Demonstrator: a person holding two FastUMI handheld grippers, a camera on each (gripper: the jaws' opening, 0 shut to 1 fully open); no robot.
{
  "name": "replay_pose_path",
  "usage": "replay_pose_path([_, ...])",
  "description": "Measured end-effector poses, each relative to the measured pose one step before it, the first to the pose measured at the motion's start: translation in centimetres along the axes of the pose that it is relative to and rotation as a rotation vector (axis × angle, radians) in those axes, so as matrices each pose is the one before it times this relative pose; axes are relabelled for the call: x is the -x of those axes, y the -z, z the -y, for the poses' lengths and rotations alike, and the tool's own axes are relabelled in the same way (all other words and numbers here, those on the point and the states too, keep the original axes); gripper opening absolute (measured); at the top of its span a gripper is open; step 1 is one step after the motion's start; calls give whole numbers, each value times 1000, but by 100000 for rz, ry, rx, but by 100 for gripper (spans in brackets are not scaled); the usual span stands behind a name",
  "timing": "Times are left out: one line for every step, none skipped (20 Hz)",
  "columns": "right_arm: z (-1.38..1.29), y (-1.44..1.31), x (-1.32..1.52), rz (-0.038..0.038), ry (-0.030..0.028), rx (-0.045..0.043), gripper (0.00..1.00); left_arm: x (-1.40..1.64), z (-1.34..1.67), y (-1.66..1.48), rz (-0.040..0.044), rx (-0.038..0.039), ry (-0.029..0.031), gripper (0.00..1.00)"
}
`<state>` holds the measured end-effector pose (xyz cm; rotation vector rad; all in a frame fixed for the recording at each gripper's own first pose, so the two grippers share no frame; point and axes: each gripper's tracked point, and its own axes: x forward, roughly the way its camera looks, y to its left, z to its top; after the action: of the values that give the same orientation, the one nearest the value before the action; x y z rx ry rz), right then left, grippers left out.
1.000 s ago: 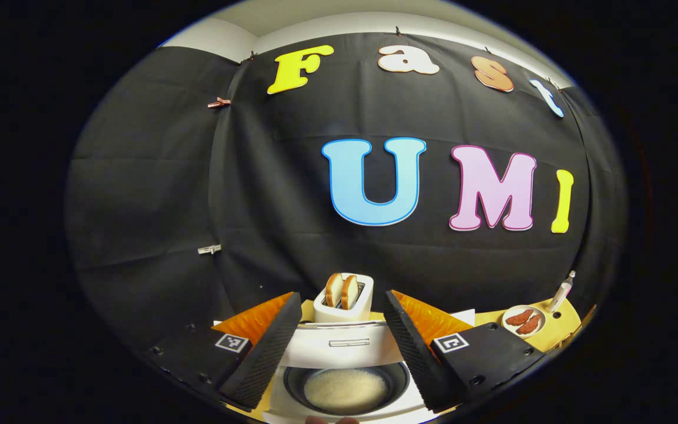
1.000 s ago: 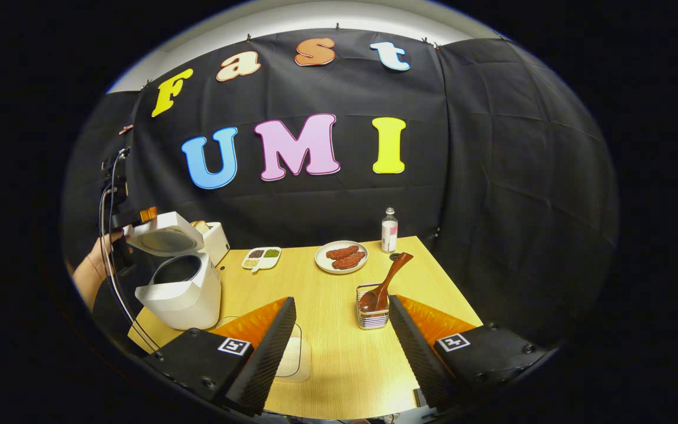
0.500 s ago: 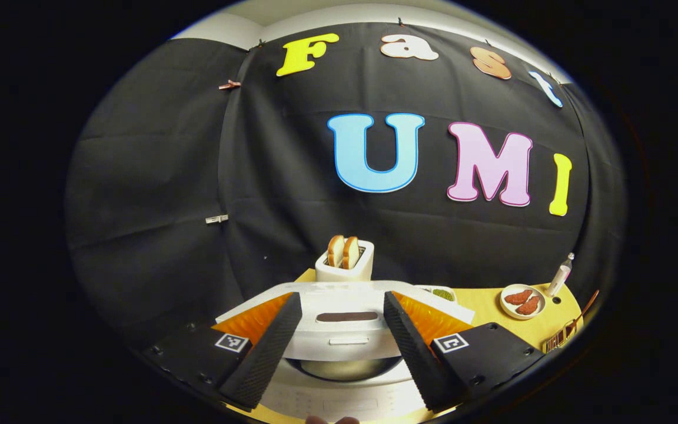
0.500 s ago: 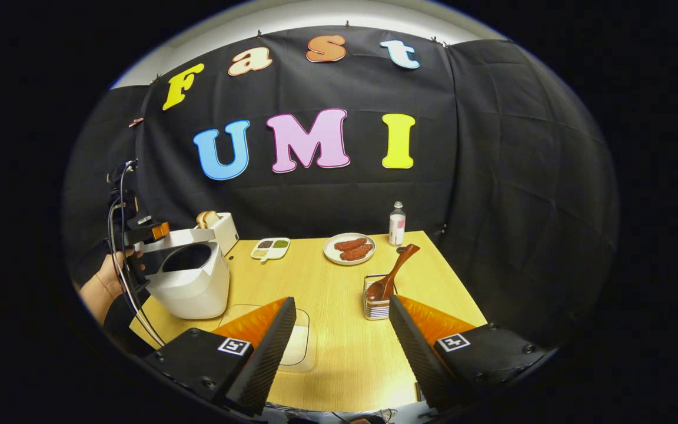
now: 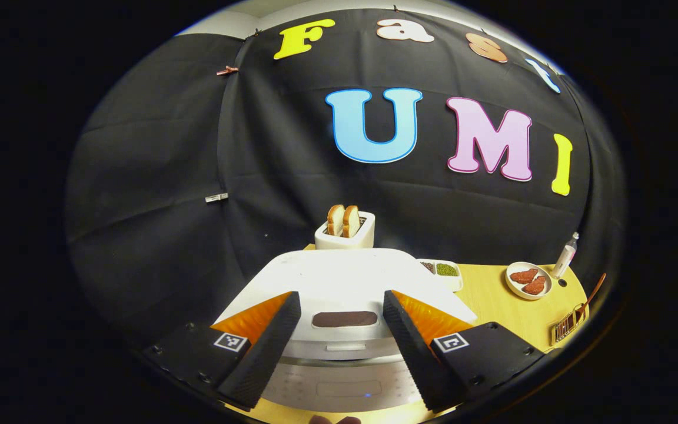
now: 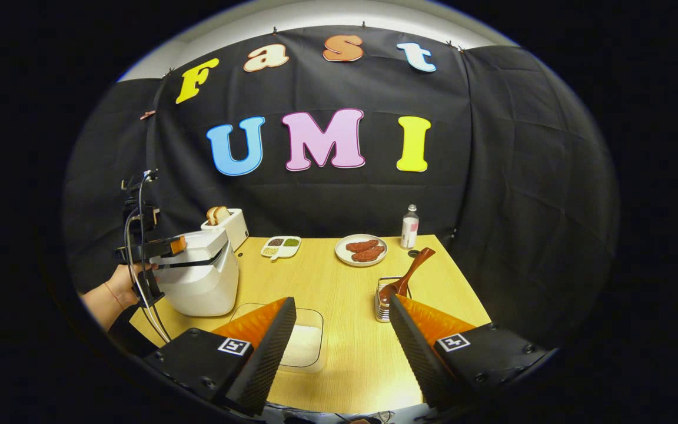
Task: Close the left gripper, press the button to open the rice cooker; take a wooden spoon from the chopstick holder with the right hand, scoop a spoonful of rice and pour it into the rice cooker, then put the wooden spoon back into the chopstick holder.
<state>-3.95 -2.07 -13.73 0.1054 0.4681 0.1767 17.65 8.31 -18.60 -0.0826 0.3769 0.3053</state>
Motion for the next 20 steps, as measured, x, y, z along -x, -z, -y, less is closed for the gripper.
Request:
replay_pose_path([-267, 85, -147, -430, -660, -514, 99, -157, 31, 553, -1455, 207, -500, 99])
replay_pose_path([-245, 23, -165, -122, -418, -517, 99, -138, 11, 797, -1735, 534, -173, 99])
replay_pose_path([-154, 73, -83, -274, -391, -132, 99, -191, 67, 842, -2072, 130, 330, 100])
replay_pose_path([-63, 30, -89, -183, -127, 196, 99, -222, 71, 1008, -2432, -179, 552, 100])
replay_pose_path([-44, 40, -32, -230, -162, 422, 99, -58, 57, 672, -1173, -345, 455, 100])
replay_pose_path([-28, 6, -99, -233, -120, 412, 99, 47, -123, -429, 2218, -911, 250, 100])
replay_pose_path([64, 17, -91, -149, 42, 349, 99, -266, 15, 283, -295, -355, 78, 100])
replay_pose_path([87, -22, -149, -179, 125, 34, 99, 73, 1, -51, 679, -86, 216, 100])
replay_pose_path([-18, 25, -78, -277, -44, -436, 99, -114, 154, 7, 590, -285, 624, 100])
replay_pose_path([-40, 40, -182, -196, 21, -627, 99, 119, 62, 340, -64, -1541, 809, 100])
replay_pose_path([22, -108, -114, 200, -7, -740, 99, -84, 24, 35, -323, -1847, 780, 100])
replay_pose_path([-131, -132, -37, 328, -139, -687, 99, -147, -20, -14, -29, -589, 700, 100])
replay_pose_path([-144, -160, -31, 346, -342, -392, 99, -115, -28, -91, 235, 564, 443, 100])
replay_pose_path([-92, -39, -88, 170, -160, -55, 99, -9, -21, -177, 772, 1046, -62, 100])
replay_pose_path([-122, -49, 6, 293, -253, 2, 99, 61, -57, -284, 1559, 935, -426, 100])
replay_pose_path([-142, -232, 108, 540, -287, -18, 99, -37, -48, 73, 643, 565, -194, 100])
replay_pose_path([-140, -58, 47, 151, -441, 262, 99, -10, 8, -201, 962, 423, -100, 100])
replay_pose_path([39, -87, 5, 224, 65, 541, 99, -57, -6, -30, -121, 296, -159, 100])
replay_pose_path([-3, -95, 93, 271, 60, 518, 99, 89, -241, -220, 668, 24, -1160, 99])
replay_pose_path([23, -195, -10, 263, 93, 153, 99, 118, -264, -654, 2236, 220, -631, 99])
